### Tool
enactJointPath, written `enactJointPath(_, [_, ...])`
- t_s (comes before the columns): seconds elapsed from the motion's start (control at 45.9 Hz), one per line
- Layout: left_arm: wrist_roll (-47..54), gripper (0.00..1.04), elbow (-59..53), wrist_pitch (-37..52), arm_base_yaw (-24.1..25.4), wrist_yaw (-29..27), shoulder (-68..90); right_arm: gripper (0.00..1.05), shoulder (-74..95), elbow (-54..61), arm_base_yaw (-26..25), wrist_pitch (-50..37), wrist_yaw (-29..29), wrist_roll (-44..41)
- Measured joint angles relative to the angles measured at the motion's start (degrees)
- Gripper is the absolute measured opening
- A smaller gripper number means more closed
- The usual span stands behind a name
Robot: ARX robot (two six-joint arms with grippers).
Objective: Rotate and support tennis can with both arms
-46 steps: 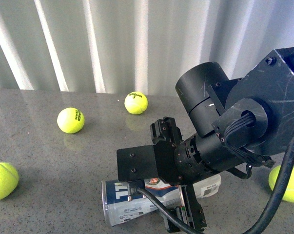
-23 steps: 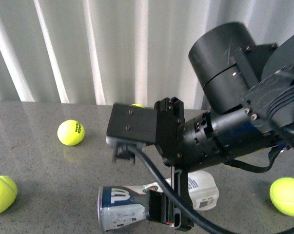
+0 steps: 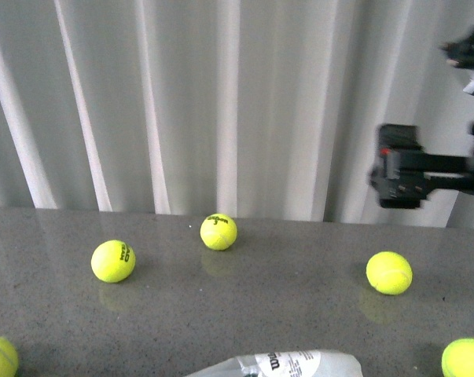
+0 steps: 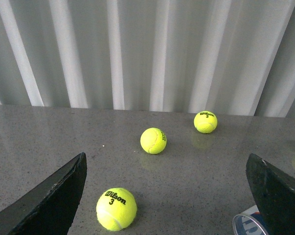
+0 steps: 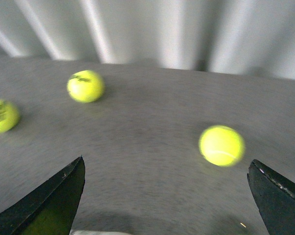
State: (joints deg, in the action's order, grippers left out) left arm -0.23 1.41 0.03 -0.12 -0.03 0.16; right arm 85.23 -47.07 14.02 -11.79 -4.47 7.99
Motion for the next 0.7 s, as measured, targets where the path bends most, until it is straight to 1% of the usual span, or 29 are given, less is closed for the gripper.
enactJointPath(0.022, [0.0,0.98,0.0,0.0,0.0,0.0,0.0,0.98,-1.7,1.9,-0.8,0.1,-3.5,2.1])
enactJointPath(0.044, [0.0,0.98,0.0,0.0,0.0,0.0,0.0,0.98,-3.0,3.3,-1.3,0.1,-5.1,3.1])
enactJointPath(0.065, [0.0,0.98,0.0,0.0,0.0,0.0,0.0,0.98,-5.1,5.4,-1.9,-0.3,-8.2,4.2])
enactJointPath(0.109, [0.0,0.98,0.0,0.0,0.0,0.0,0.0,0.98,-8.5,8.9,-2.6,-1.4,-10.3,5.2])
enactJointPath(0.174, [0.0,0.98,0.0,0.0,0.0,0.0,0.0,0.98,-10.9,10.6,-2.9,-1.6,-10.5,5.9])
enactJointPath(0.348, [0.0,0.98,0.0,0.0,0.0,0.0,0.0,0.97,-11.4,11.0,-2.8,-2.3,-10.0,6.1])
enactJointPath(0.392, [0.0,0.98,0.0,0.0,0.0,0.0,0.0,0.93,-10.8,12.7,-3.0,-8.0,-8.3,4.4])
enactJointPath(0.457, [0.0,0.98,0.0,0.0,0.0,0.0,0.0,0.83,-10.6,18.2,-3.7,-22.4,-5.2,0.0])
enactJointPath(0.479, [0.0,0.98,0.0,0.0,0.0,0.0,-0.1,0.81,-10.7,19.2,-3.8,-24.4,-5.0,-1.0])
enactJointPath(0.544, [0.0,0.98,0.0,0.0,0.0,0.0,-0.1,0.71,-12.0,23.9,-4.6,-33.7,-4.1,-3.9])
enactJointPath(0.609, [0.0,0.98,0.0,0.0,0.0,0.0,-0.1,0.61,-13.9,26.4,-5.4,-37.3,-3.7,-5.5])
enactJointPath(0.696, [0.0,0.98,0.0,0.0,0.0,0.0,-0.1,0.47,-17.4,29.4,-6.7,-38.3,-3.0,-6.7])
